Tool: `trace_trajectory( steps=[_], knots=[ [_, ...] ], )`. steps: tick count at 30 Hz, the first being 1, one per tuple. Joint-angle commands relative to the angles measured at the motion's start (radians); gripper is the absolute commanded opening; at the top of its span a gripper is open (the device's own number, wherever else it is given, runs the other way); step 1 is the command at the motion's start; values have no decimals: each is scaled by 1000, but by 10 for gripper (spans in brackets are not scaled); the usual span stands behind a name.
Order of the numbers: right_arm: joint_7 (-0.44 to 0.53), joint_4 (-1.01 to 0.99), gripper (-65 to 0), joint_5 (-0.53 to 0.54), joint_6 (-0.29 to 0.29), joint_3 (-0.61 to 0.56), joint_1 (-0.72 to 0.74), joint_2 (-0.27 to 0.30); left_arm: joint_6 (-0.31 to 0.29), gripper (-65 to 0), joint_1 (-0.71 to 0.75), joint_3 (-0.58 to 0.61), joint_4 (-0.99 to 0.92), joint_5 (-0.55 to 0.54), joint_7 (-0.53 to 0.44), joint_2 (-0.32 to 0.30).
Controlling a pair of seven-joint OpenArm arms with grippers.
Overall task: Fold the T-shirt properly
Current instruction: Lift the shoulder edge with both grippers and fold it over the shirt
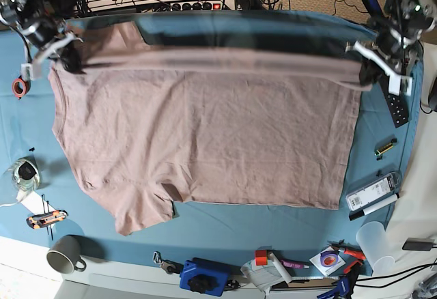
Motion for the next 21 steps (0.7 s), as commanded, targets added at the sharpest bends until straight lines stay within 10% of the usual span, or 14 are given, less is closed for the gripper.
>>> trace_trajectory(
  steps=[1, 21],
  knots=[
    [29, 13, -650, -10, -10, -10, 14, 24, 22, -650, -11, -5, 16, 24, -31, -14],
    [224, 12, -650, -313, -55, -91, 154, 84, 15, -650, -236, 117, -151, 106, -84, -24]
  ],
)
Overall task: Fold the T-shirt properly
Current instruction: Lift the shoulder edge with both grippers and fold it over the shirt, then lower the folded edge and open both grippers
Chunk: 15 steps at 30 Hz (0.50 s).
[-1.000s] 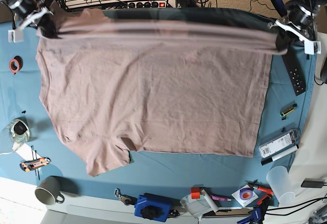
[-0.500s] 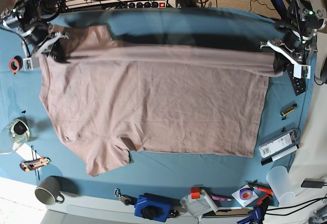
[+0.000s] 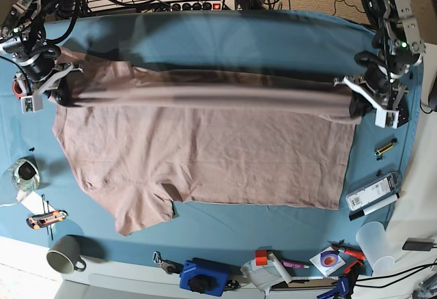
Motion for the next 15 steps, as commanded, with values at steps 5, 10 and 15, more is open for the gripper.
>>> trace_trajectory(
  steps=[5, 10, 15],
  knots=[
    [47, -18, -650, -16, -13, 3, 65, 23, 7, -650, -62, -7, 13, 34, -29, -17],
    [46, -172, -650, -16, -13, -26, 159, 23, 3, -650, -82, -6, -31, 33, -56, -17],
    [44, -267, -650, -24, -12, -30, 248, 23, 3, -650, -140, -6, -134, 34, -56, -17]
  ],
)
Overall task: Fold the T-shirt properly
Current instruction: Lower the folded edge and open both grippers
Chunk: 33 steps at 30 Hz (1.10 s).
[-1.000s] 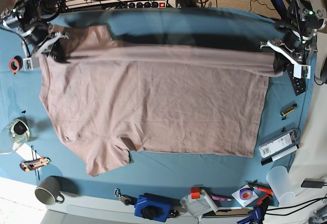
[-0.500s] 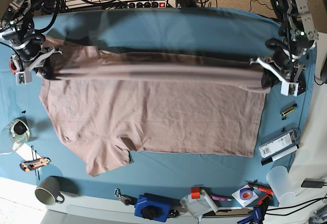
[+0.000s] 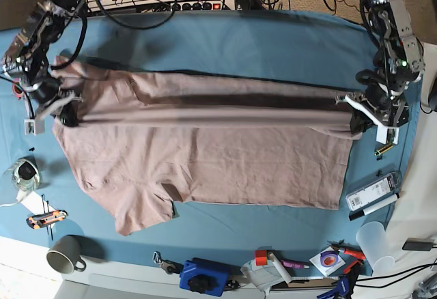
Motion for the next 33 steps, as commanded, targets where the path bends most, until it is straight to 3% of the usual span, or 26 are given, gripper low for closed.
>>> trace_trajectory(
  steps=[1, 5, 9, 23, 27, 31, 33],
  knots=[
    [29, 4, -650, -9, -12, 8, 30, 24, 15, -650, -34, -7, -7, 9, -27, -16],
    [37, -52, -650, -32, -2, 8, 80, 25, 13, -650, -113, -7, -107, 9, -27, -16],
    [60, -140, -650, -47, -2, 8, 128, 25, -47, -650, -191, -7, -204, 10, -42, -16],
    [98, -247, -650, -96, -2, 8, 207, 25, -49, -650, -288, -7, -357, 40, -78, -16],
    [98, -246, -650, -94, -2, 8, 208, 25, -115, -650, -291, -8, -357, 40, -79, -16],
    [102, -246, -476, -65, -1, 8, 209, 31, -142, -458, -296, -8, -357, 40, -99, -17],
    [106, -245, -451, -54, -2, 9, 211, 45, -142, -392, -299, -8, -357, 40, -100, -18]
  ],
)
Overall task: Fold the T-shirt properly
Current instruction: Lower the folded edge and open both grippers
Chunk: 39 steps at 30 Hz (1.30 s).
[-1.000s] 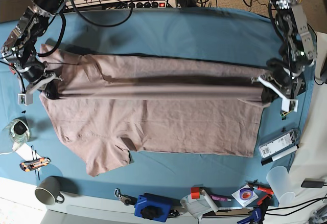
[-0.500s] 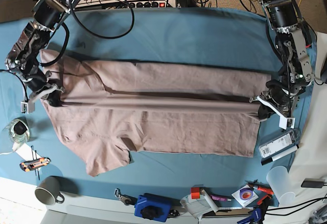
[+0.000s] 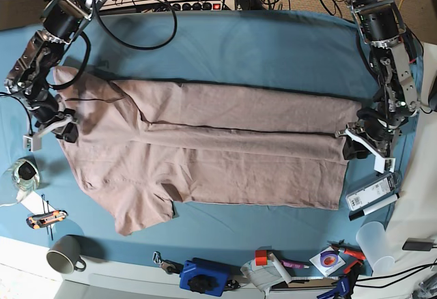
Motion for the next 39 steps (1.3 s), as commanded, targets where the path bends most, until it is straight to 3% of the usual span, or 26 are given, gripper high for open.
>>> trace_trajectory(
  steps=[1, 5, 8, 10, 15, 17, 24, 39],
  knots=[
    [27, 20, -451, 24, 0, 5, 26, 33, -8, -377, -26, -3, 16, -15, -25, -13],
    [-19, 24, -451, 140, -1, 6, 28, 90, -7, -374, -35, -3, 20, -24, 2, -34],
    [-117, 61, -451, 223, 0, 12, 28, 126, -4, -374, -37, -5, 48, -116, 122, -61],
    [-157, 97, -451, 230, 0, 22, 27, 134, -4, -374, -37, -9, 78, -173, 212, -71],
    [-227, 184, -451, 229, -1, 65, 24, 133, 6, -374, -36, -46, 149, -181, 379, -71],
    [-247, 191, -451, 229, -2, 89, 24, 133, 32, -374, -35, -59, 158, -185, 426, -71],
    [-261, 191, -451, 198, -22, 188, -20, 133, 30, -374, -14, -71, 175, -256, 570, -70],
    [-257, 189, -451, 145, -34, 222, -140, 111, 19, -375, 213, -91, 521, -270, 582, -71]
  ],
)
